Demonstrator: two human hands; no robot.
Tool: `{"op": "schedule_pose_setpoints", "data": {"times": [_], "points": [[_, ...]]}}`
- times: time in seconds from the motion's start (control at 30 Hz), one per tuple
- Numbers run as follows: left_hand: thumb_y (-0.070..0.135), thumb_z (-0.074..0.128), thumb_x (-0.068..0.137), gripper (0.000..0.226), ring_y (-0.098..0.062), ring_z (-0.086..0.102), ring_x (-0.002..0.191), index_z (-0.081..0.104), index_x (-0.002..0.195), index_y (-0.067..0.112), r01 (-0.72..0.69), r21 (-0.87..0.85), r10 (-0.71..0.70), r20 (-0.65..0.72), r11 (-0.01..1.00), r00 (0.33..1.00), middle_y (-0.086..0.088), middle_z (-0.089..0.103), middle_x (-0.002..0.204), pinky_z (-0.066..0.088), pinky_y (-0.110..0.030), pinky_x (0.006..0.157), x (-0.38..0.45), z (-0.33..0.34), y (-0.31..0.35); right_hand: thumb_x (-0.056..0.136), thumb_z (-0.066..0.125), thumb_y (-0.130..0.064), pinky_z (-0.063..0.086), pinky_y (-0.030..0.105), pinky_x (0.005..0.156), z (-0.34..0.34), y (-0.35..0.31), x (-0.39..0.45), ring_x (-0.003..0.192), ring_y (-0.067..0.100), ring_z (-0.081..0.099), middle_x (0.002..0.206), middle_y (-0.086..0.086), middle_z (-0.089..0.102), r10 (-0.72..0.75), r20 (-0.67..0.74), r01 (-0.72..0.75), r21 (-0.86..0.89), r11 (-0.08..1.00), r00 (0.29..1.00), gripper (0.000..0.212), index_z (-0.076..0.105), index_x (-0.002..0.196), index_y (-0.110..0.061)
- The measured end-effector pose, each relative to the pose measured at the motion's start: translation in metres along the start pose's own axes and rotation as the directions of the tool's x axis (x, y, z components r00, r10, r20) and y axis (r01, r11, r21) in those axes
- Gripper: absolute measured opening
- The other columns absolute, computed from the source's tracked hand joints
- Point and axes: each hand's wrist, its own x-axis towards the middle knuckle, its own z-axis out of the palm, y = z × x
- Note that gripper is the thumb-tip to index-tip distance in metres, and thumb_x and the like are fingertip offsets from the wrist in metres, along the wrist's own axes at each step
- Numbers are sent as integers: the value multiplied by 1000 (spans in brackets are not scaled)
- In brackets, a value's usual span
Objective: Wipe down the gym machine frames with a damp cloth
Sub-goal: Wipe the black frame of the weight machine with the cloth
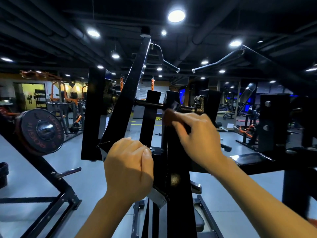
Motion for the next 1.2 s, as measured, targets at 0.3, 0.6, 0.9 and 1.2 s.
{"op": "schedule_pose_setpoints", "data": {"times": [0.3,0.6,0.9,1.2], "points": [[17,33,97,47,-23,52,59,62,60,8,-19,-30,19,18,999,1000,-1,56,63,45,-41,70,1,-1,0,105,55,-43,40,28,68,1,2,9,98,11,42,124,-22,68,-55,26,56,-25,998,998,36,61,140,-42],[17,33,98,48,-22,52,61,62,61,8,-14,-2,14,18,1000,1000,0,57,64,48,-39,82,0,-2,0,105,56,-42,44,33,78,18,5,45,108,20,53,126,-17,70,20,10,-20,-25,999,1000,35,63,140,-39],[16,36,96,45,-21,54,62,63,61,9,-14,-2,14,15,1000,1000,1,59,65,48,-37,77,1,-1,1,104,55,-39,48,37,77,26,3,73,113,27,53,120,-8,73,122,16,-122,-28,992,992,34,65,137,-39],[17,37,94,44,-19,51,60,62,59,10,-12,-7,12,34,1000,999,2,57,63,41,-30,78,2,-1,0,103,54,-40,45,36,74,23,16,82,112,31,56,114,-6,74,185,-5,-185,-31,982,983,31,69,130,-36]]}}
